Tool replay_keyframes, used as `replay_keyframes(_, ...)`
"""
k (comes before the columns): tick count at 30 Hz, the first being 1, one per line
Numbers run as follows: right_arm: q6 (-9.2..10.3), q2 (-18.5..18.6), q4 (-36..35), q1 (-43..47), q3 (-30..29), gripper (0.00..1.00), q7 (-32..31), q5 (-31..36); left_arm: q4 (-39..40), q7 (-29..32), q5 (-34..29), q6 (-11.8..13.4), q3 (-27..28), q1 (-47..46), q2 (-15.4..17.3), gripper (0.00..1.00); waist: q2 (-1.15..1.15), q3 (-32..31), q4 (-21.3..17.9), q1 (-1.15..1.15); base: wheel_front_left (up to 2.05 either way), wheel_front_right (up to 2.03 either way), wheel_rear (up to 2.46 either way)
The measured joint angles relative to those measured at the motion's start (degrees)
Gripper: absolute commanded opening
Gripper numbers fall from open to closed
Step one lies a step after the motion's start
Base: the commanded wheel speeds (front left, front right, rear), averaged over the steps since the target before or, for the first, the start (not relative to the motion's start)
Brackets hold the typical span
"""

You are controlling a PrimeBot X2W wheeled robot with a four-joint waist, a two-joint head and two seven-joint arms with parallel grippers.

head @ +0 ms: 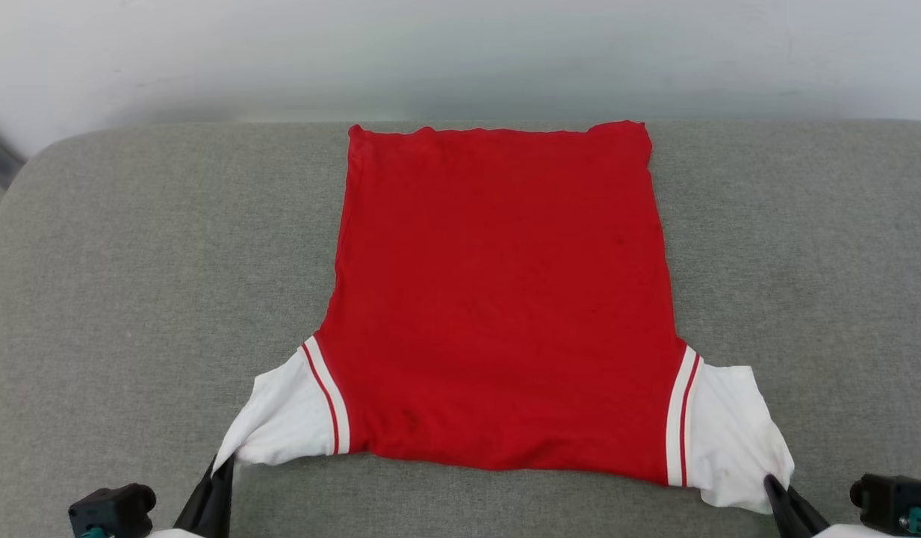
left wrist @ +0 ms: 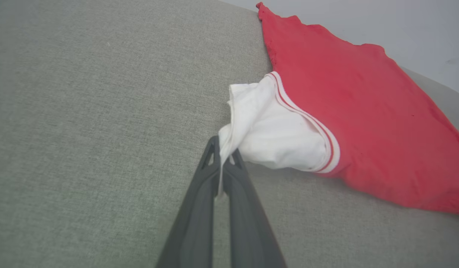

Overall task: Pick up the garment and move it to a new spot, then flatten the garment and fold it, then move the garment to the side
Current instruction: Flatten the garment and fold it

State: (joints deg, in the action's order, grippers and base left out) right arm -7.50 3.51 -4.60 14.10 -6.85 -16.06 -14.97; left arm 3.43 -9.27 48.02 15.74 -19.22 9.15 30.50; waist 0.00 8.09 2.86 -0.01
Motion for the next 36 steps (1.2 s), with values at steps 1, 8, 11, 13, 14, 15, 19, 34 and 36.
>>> replay_keyframes(1,0.00,-0.02,0.30,-0.41,0.47,0.49,0.03,-0.09,0.34,-0.07,-0.32,0.02,-0.56,-0.09,-0.29,0.00,0.00,0.10,0.19,0.00,0.00,0.00,0.00)
replay_keyframes(8,0.00,0.18,3.44,-14.74,-2.57,1.00,8.60,-0.07,2.44,-1.52,-2.96,-0.71,-3.21,-4.69,-2.86,0.00,0.00,1.92,2.61,0.01,0.00,0.00,0.00)
replay_keyframes(11,0.00,1.16,8.10,-22.59,-4.71,1.00,9.78,0.25,3.31,-2.09,-3.93,-1.29,-3.99,-7.28,-3.81,0.00,0.00,3.41,4.00,0.01,0.00,0.00,0.00)
replay_keyframes(13,0.00,3.00,12.32,-28.93,-5.33,1.00,9.00,0.21,3.83,-2.53,-4.48,-1.86,-4.49,-9.08,-4.50,0.00,0.00,4.80,4.99,0.01,0.00,0.00,0.00)
replay_keyframes(14,0.00,3.96,14.37,-31.97,-5.61,1.00,8.88,-0.07,4.01,-2.61,-4.80,-2.19,-4.77,-9.93,-4.80,0.00,0.00,5.51,5.55,0.02,0.00,0.00,0.00)
replay_keyframes(15,0.00,5.03,16.57,-34.93,-5.63,1.00,8.16,0.00,4.22,-2.90,-5.17,-2.48,-5.05,-10.82,-5.19,0.00,0.00,6.28,6.17,0.01,0.00,0.00,0.00)
replay_keyframes(19,0.00,8.56,25.38,-46.37,-5.95,1.00,2.92,-1.25,4.80,-3.55,-6.42,-4.08,-6.36,-13.99,-6.53,0.00,0.00,9.14,9.04,0.02,0.00,0.00,0.00)
replay_keyframes(34,0.00,14.79,41.55,-78.16,-8.00,1.00,-28.35,8.73,4.59,-5.17,-8.06,-10.25,-8.24,-22.56,-11.65,0.00,0.00,22.38,17.91,0.02,0.00,0.00,0.00)
replay_keyframes(36,0.00,14.71,42.37,-78.99,-8.70,1.00,-29.89,10.79,4.11,-5.41,-8.47,-11.02,-8.25,-23.15,-12.15,0.00,0.00,24.10,18.72,0.02,0.00,0.00,0.00)
